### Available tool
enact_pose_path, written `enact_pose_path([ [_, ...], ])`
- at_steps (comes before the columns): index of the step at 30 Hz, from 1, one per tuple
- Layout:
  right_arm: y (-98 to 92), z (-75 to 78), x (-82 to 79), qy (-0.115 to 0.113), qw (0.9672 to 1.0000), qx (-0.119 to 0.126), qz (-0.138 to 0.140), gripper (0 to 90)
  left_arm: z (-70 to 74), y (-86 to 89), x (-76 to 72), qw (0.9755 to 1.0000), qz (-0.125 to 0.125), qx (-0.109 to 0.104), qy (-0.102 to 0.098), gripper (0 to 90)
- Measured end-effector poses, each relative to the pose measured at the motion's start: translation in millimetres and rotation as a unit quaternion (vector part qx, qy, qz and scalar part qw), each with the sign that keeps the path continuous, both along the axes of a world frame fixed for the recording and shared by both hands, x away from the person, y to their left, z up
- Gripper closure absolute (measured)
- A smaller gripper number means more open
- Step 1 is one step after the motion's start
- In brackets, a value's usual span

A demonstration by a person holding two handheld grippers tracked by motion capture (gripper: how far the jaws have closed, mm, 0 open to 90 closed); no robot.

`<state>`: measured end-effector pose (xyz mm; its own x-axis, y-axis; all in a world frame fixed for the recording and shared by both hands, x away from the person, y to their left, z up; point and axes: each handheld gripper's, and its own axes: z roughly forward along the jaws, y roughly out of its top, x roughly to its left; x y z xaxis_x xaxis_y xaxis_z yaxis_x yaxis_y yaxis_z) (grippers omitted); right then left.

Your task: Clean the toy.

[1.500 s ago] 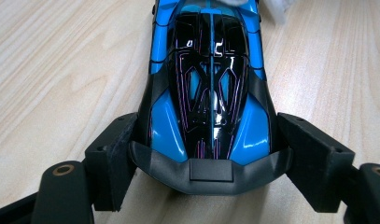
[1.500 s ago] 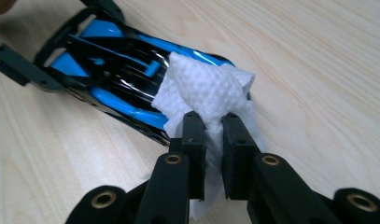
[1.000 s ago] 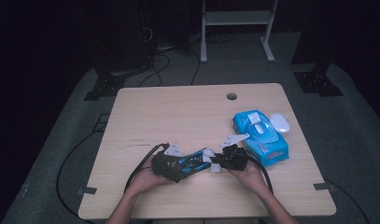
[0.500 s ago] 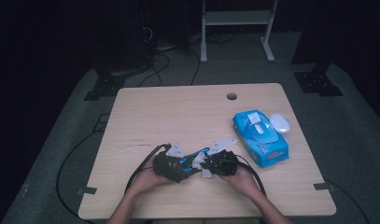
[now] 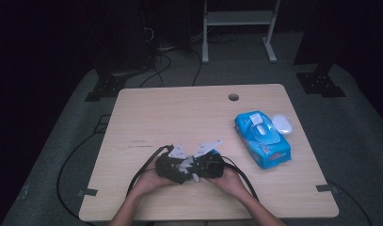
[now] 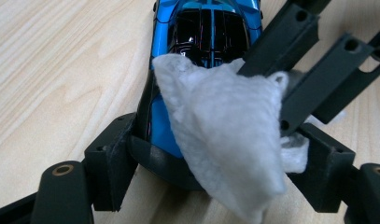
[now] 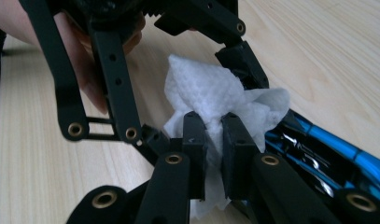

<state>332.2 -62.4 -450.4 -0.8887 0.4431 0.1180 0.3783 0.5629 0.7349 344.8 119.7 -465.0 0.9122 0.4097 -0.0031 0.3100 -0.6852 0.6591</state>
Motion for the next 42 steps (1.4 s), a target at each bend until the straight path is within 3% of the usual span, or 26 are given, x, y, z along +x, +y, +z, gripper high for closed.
enact_pose_path([
  [2, -5.6, 1.0, 4.0, 0.006, 1.0, 0.006, -0.005, 81.3, -0.6, -0.5, -0.5, 1.0, 0.003, -0.004, -0.002, 24.1],
  [6, -22.2, 7.5, 8.9, -0.011, 0.9992, -0.003, -0.037, 81.3, -0.6, -0.5, -0.2, 1.0, 0.0, -0.002, -0.003, 24.1],
  [8, -25.8, 7.5, 11.2, -0.003, 0.999, 0.003, -0.046, 81.3, -0.6, -1.3, -0.1, 1.0, 0.0, -0.002, -0.003, 24.0],
  [11, -11.9, 4.3, 9.1, 0.005, 0.9995, 0.01, -0.029, 81.3, -1.0, -1.3, -0.1, 1.0, 0.0, -0.003, -0.003, 24.0],
  [15, 4.7, 3.7, 6.6, -0.005, 0.9999, 0.004, -0.009, 81.3, -0.9, -0.8, 0.0, 1.0, 0.0, 0.0, -0.004, 24.0],
  [20, -15.4, 9.4, 18.2, -0.012, 0.9987, -0.001, -0.05, 81.4, -2.0, -0.8, 0.1, 1.0, 0.001, -0.007, -0.005, 24.0],
  [22, -19.3, 9.9, 21.2, 0.0, 0.9982, 0.009, -0.06, 81.3, -2.0, -1.8, 0.3, 1.0, 0.0, -0.005, -0.008, 24.0],
  [27, 4.6, 3.9, 22.7, 0.018, 0.9992, 0.016, -0.031, 81.2, -2.5, -1.9, -0.2, 1.0, 0.002, -0.007, -0.006, 24.0],
  [30, 2.0, 4.7, 26.5, 0.001, 0.9993, -0.003, -0.036, 81.3, -2.6, -2.0, 0.0, 1.0, 0.001, -0.006, -0.007, 24.0],
  [34, -9.9, 6.7, 31.6, 0.004, 0.9982, -0.003, -0.059, 81.3, -3.4, -3.2, 0.6, 0.9999, 0.001, -0.01, -0.008, 24.0],
  [39, 11.3, 2.2, 25.3, 0.009, 0.9995, 0.003, -0.031, 81.3, -2.9, -1.7, -0.3, 1.0, 0.001, -0.007, -0.006, 24.0],
  [42, 4.0, 2.4, 30.2, 0.015, 0.9992, 0.006, -0.037, 81.4, -3.5, -1.2, -0.4, 0.9999, 0.001, -0.009, -0.007, 24.0],
])
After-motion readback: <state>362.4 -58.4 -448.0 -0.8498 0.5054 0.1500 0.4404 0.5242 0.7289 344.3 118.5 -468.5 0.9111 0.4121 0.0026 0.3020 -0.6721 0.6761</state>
